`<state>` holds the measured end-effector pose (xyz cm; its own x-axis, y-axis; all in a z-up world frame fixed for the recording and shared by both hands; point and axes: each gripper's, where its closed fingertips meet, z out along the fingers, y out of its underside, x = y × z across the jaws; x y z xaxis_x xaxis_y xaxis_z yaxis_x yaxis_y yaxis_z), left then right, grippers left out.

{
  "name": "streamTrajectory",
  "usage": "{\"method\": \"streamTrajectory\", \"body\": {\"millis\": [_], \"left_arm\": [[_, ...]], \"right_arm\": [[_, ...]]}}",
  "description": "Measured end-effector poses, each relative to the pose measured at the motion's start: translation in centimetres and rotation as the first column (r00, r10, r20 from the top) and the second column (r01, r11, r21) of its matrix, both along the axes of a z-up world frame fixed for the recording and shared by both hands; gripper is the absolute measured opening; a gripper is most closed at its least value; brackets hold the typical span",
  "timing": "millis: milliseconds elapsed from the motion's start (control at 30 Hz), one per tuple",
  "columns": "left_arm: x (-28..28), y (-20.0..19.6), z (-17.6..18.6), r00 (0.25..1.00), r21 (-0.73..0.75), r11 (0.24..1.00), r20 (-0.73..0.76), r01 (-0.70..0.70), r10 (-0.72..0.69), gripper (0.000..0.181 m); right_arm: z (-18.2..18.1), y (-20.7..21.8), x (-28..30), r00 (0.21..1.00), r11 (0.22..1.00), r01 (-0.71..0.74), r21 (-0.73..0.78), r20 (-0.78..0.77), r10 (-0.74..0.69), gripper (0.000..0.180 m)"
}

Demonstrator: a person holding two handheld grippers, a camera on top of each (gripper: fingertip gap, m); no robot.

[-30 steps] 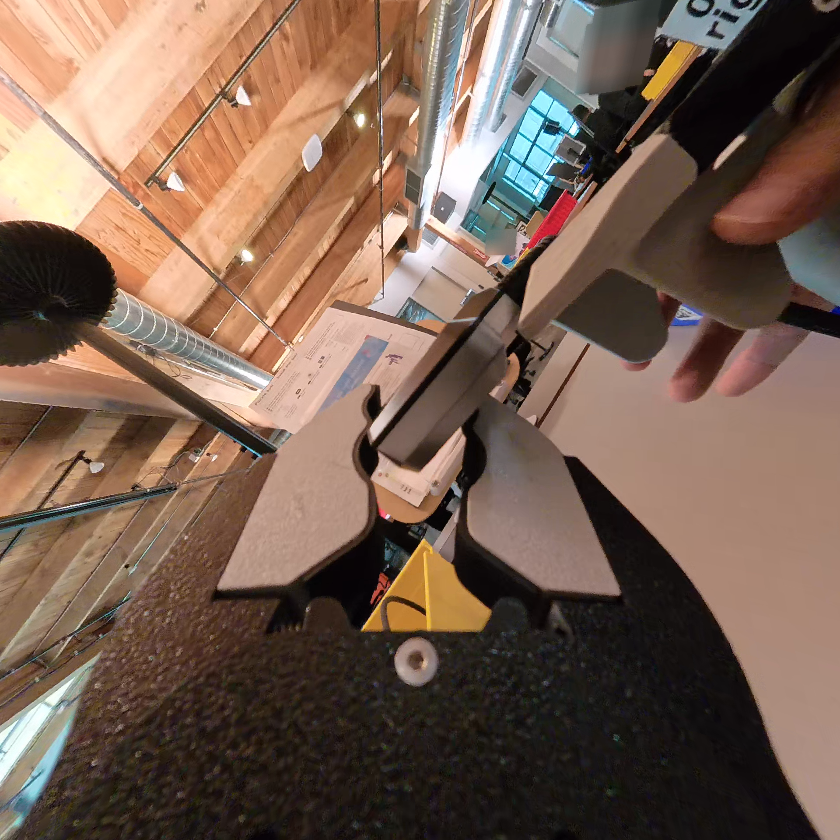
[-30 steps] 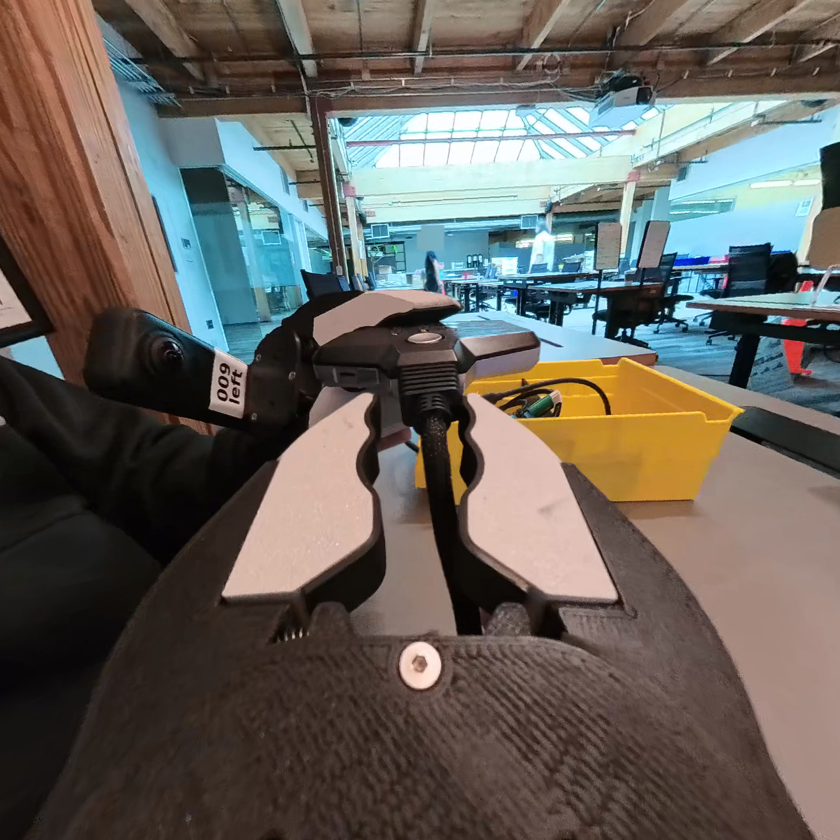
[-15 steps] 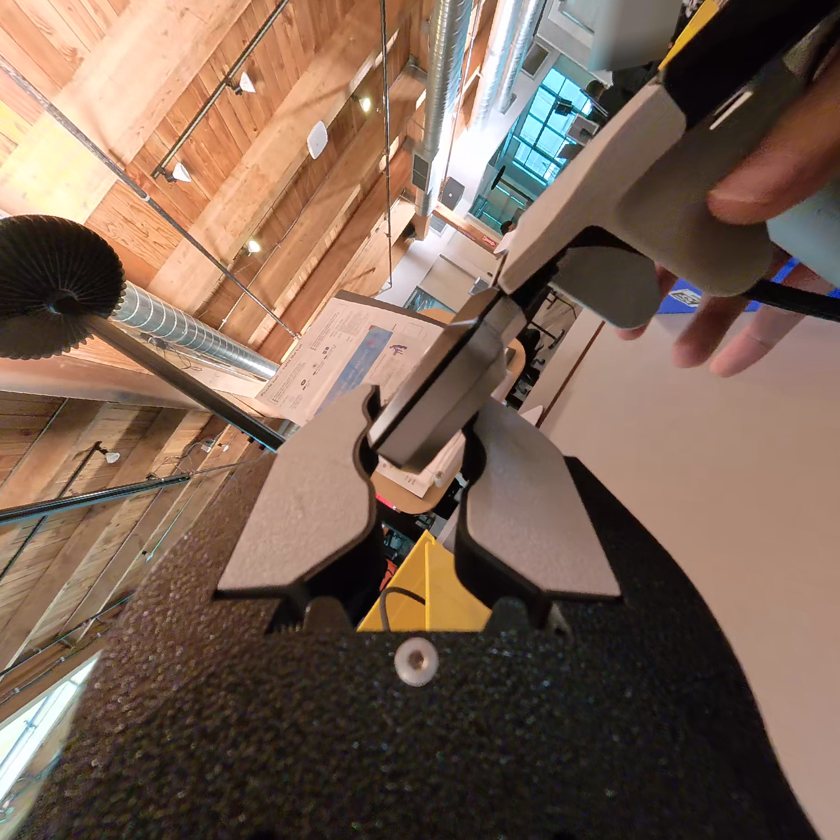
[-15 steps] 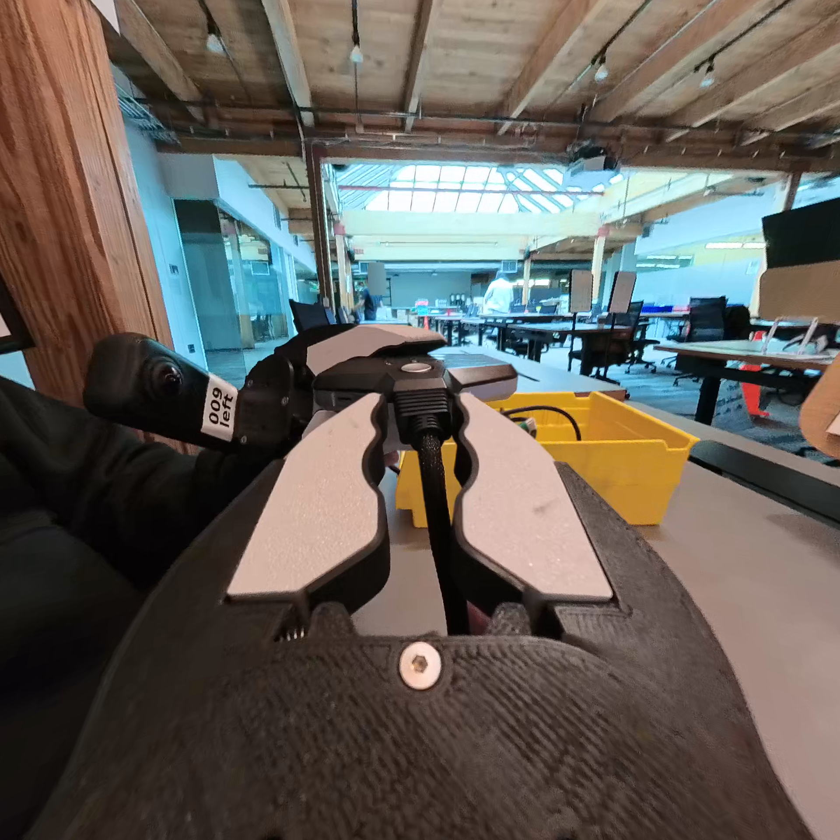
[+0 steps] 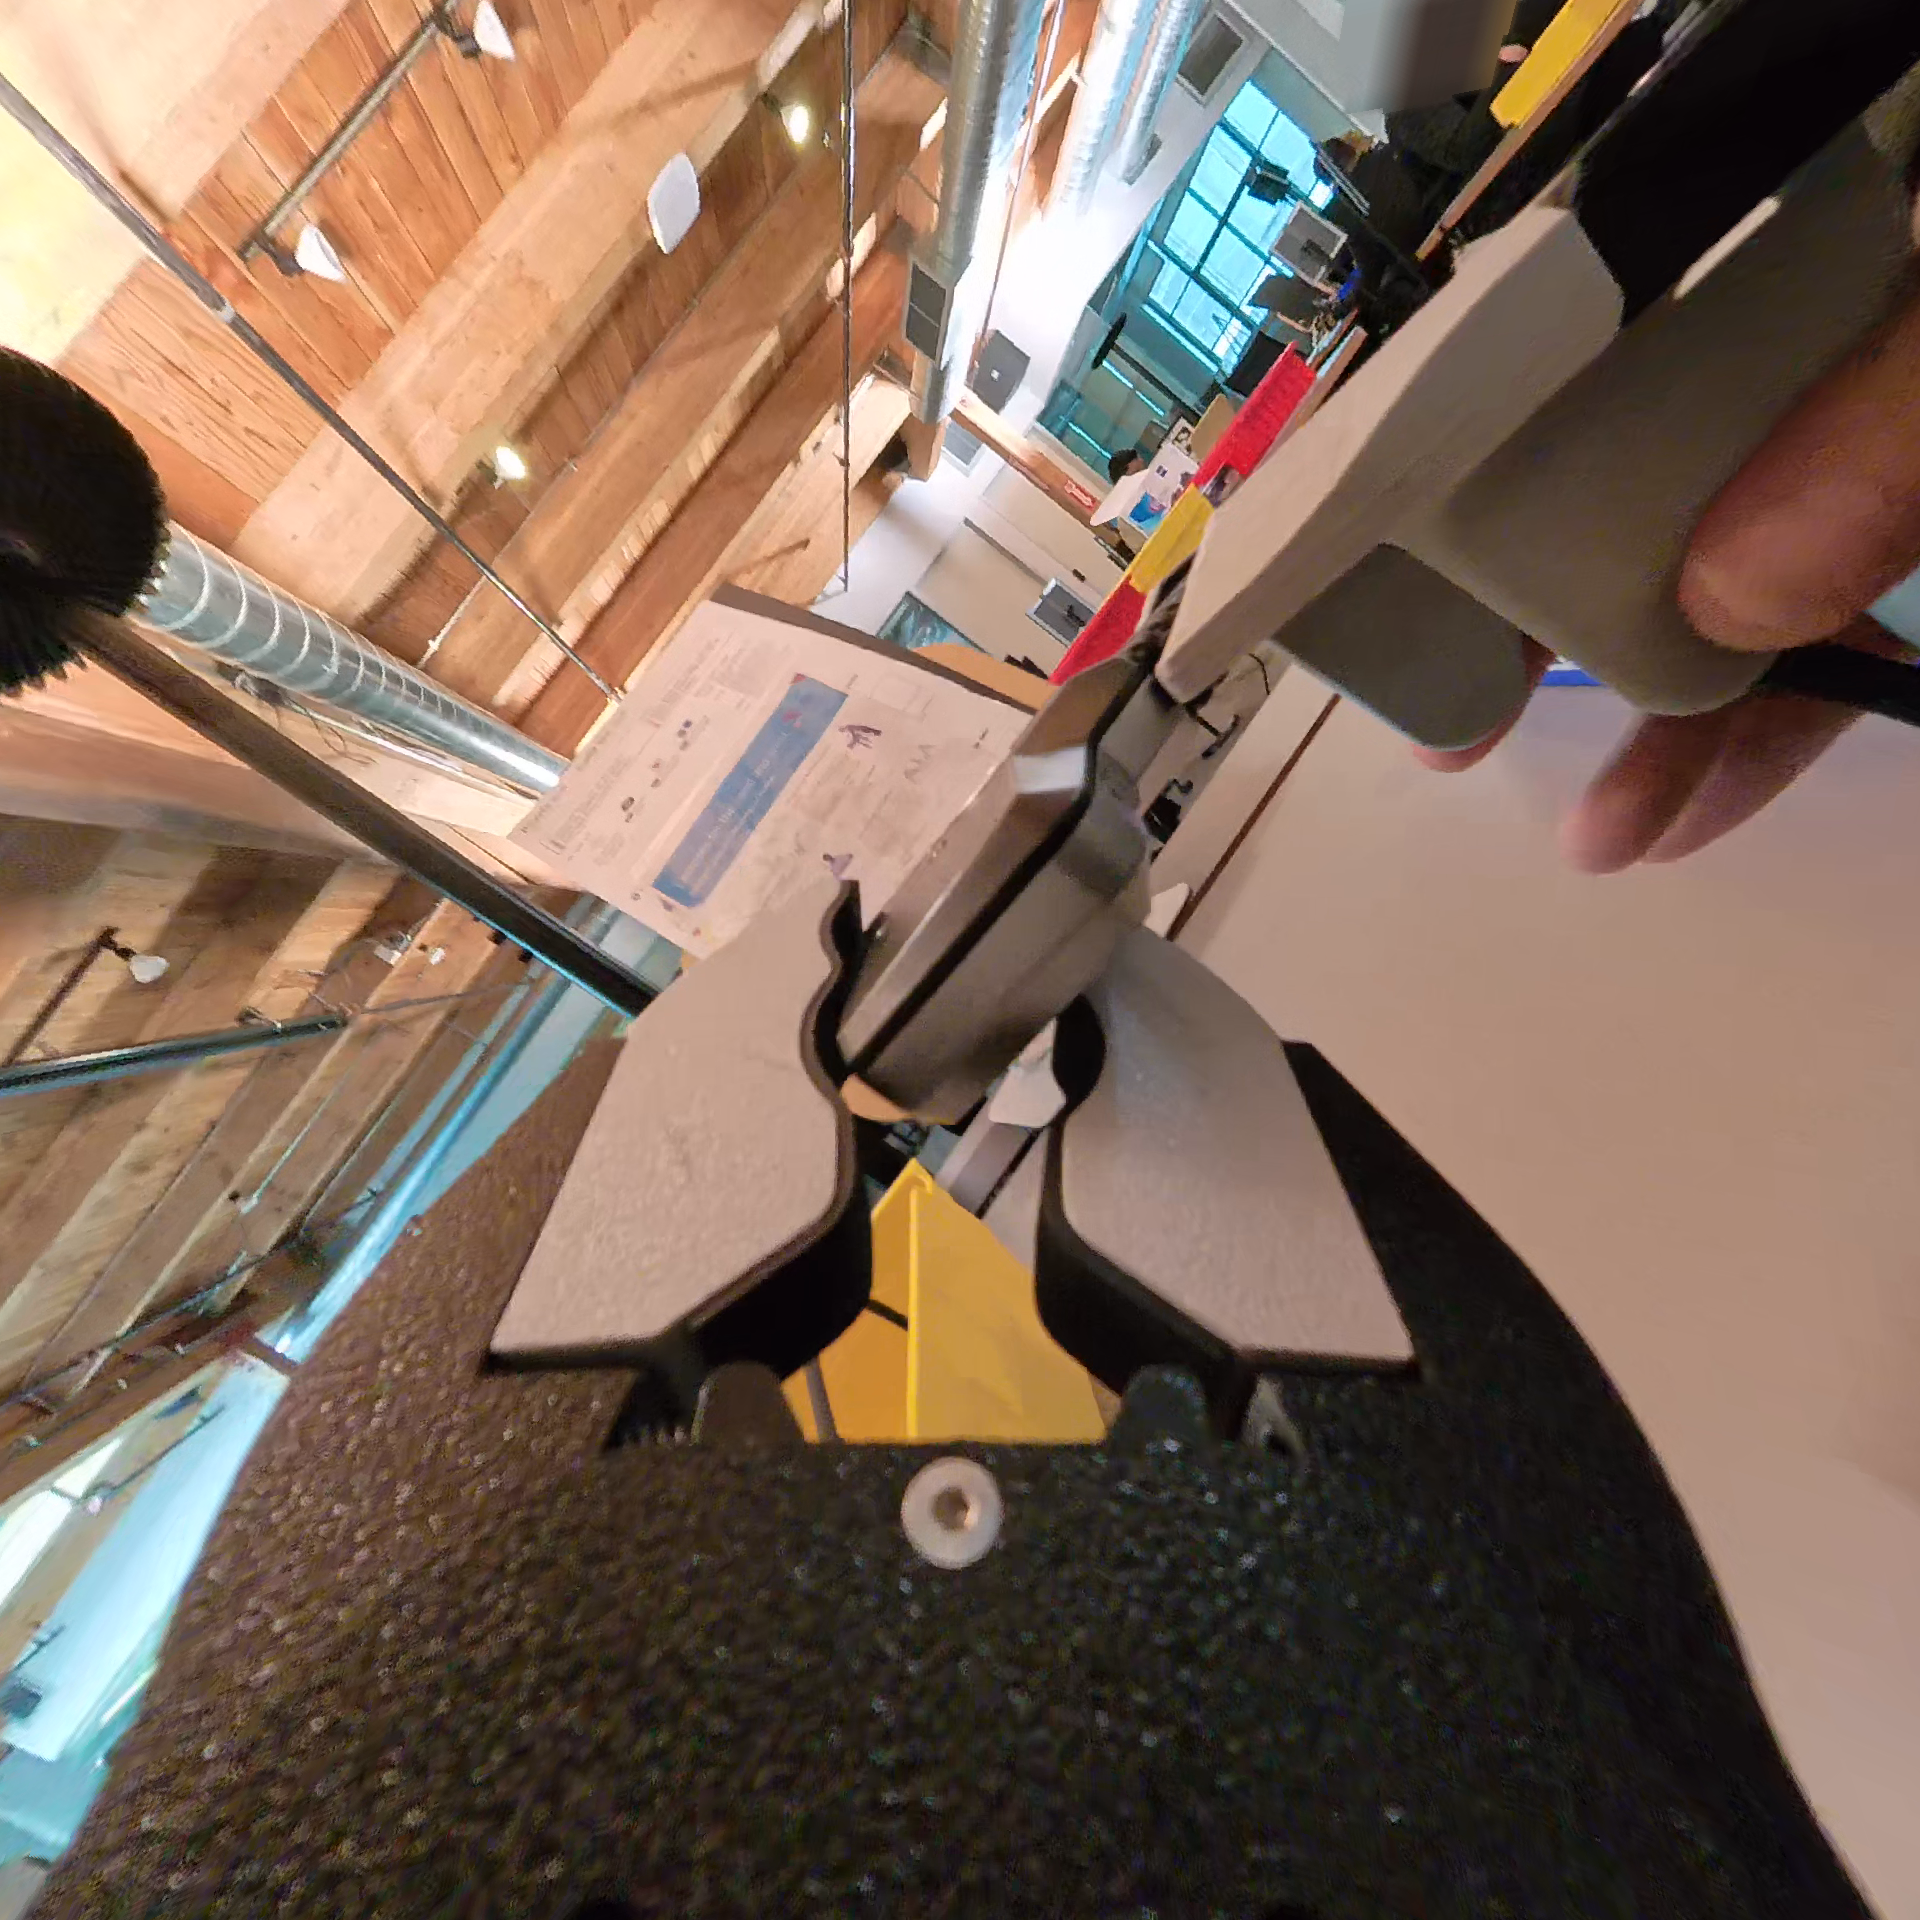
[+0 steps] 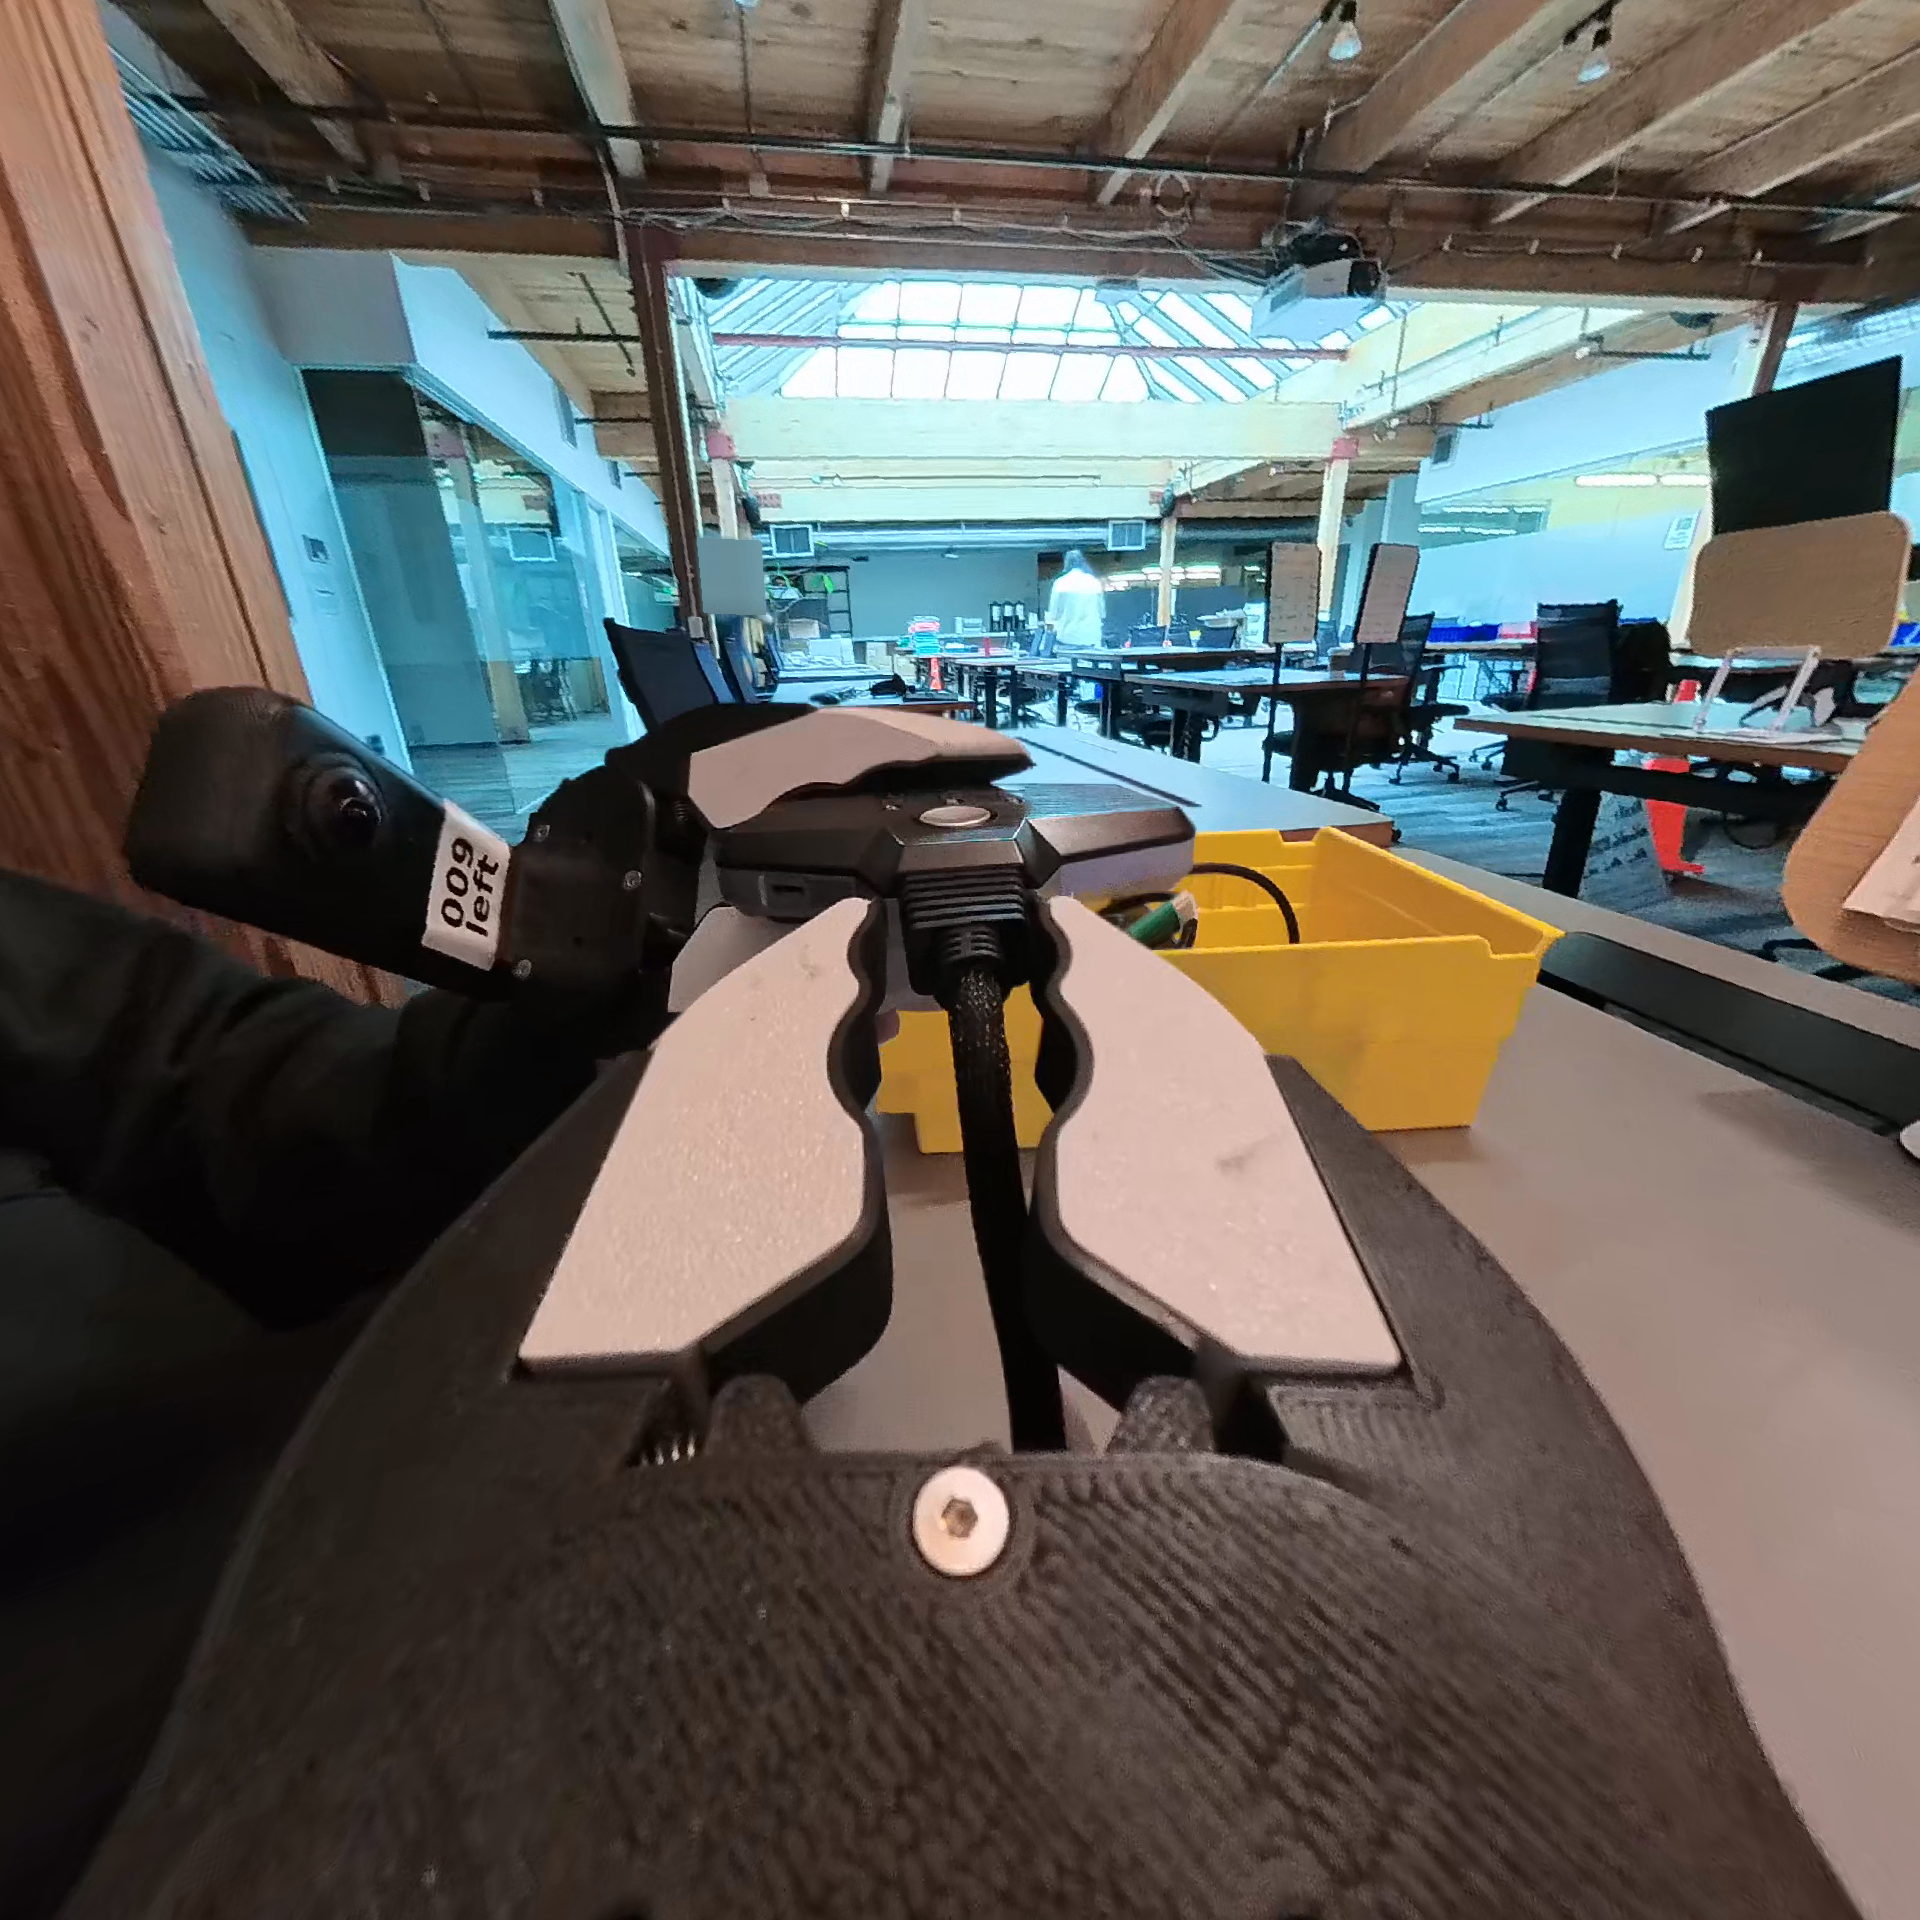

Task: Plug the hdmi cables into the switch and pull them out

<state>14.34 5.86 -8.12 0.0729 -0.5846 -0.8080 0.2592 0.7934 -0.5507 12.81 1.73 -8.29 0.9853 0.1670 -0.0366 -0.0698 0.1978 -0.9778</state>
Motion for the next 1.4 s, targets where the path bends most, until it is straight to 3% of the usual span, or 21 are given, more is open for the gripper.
{"method": "streamTrajectory", "body": {"millis": [267, 500, 667, 733, 867, 1033, 1167, 1400], "left_arm": [[0.7, 0.0, -1.1, 0.996, -0.025, 1.000, -0.093, 0.003, -0.006, 0.034], [-0.1, 0.5, 0.5, 0.990, -0.120, 0.989, -0.101, 0.084, -0.097, 0.045], [-1.5, 7.8, 3.1, 0.972, -0.378, 0.925, -0.232, -0.043, -0.049, 0.040], [-2.4, 10.5, 2.6, 0.943, -0.405, 0.911, -0.326, -0.073, -0.069, 0.039], [-3.4, 14.6, -1.1, 0.873, -0.196, 0.974, -0.487, -0.110, 0.000, 0.040], [-1.8, 17.6, -5.8, 0.842, 0.135, 0.988, -0.522, -0.072, 0.132, 0.040], [0.2, 18.9, -7.9, 0.875, 0.444, 0.893, -0.402, -0.070, 0.269, 0.037], [2.0, 17.7, -9.4, 0.926, 0.603, 0.798, -0.297, -0.009, 0.235, 0.019]], "right_arm": [[-0.9, 0.0, 0.6, 1.000, 1.000, 0.006, 0.000, 0.013, -0.006, 0.023], [0.1, -1.3, 2.5, 0.997, 0.996, 0.074, 0.046, 0.007, -0.074, 0.023], [0.1, -2.6, 4.1, 0.988, 0.986, 0.149, 0.069, 0.033, -0.151, 0.023], [-0.4, -2.6, 4.4, 0.988, 0.987, 0.147, 0.064, 0.034, -0.150, 0.023], [-1.0, -2.7, 4.6, 0.992, 0.989, 0.122, 0.089, 0.023, -0.124, 0.023], [-2.2, -3.0, 5.6, 0.991, 0.987, 0.131, 0.091, -0.005, -0.131, 0.023], [-2.3, -3.2, 5.8, 0.992, 0.988, 0.129, 0.088, -0.002, -0.129, 0.023], [-2.7, -3.0, 5.6, 0.993, 0.990, 0.118, 0.074, -0.003, -0.118, 0.023]]}}
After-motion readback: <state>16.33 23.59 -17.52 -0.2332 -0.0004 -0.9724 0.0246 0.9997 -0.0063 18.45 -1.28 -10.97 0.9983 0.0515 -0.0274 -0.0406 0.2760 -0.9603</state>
